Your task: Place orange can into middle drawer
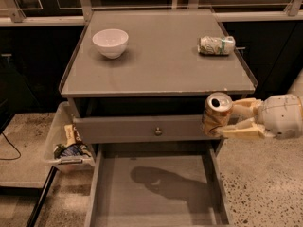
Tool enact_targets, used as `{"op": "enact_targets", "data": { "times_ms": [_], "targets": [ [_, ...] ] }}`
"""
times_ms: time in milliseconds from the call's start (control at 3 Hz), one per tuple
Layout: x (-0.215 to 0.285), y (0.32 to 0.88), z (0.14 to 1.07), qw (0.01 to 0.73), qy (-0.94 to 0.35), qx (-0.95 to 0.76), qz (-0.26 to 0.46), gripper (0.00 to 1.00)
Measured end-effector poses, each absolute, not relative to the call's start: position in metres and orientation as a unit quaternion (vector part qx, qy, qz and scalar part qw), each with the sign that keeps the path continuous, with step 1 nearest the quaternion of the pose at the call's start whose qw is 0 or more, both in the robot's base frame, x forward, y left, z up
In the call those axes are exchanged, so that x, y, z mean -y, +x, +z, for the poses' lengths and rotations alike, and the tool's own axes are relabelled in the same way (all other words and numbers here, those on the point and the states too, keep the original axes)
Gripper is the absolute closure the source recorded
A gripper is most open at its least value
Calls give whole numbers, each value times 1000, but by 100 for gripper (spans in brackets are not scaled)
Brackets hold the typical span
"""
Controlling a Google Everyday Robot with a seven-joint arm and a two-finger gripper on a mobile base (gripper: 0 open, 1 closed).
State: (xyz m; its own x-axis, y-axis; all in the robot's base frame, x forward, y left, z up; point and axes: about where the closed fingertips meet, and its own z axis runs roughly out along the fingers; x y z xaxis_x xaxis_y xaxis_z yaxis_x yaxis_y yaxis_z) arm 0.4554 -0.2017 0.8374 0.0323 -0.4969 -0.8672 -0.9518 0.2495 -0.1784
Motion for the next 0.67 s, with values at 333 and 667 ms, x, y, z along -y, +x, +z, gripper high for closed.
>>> {"op": "enact_targets", "data": {
  "times_ms": [333,667],
  "targets": [
    [202,452,801,438,-541,-666,267,100],
    [199,442,714,403,-515,-697,295,100]
  ]
}}
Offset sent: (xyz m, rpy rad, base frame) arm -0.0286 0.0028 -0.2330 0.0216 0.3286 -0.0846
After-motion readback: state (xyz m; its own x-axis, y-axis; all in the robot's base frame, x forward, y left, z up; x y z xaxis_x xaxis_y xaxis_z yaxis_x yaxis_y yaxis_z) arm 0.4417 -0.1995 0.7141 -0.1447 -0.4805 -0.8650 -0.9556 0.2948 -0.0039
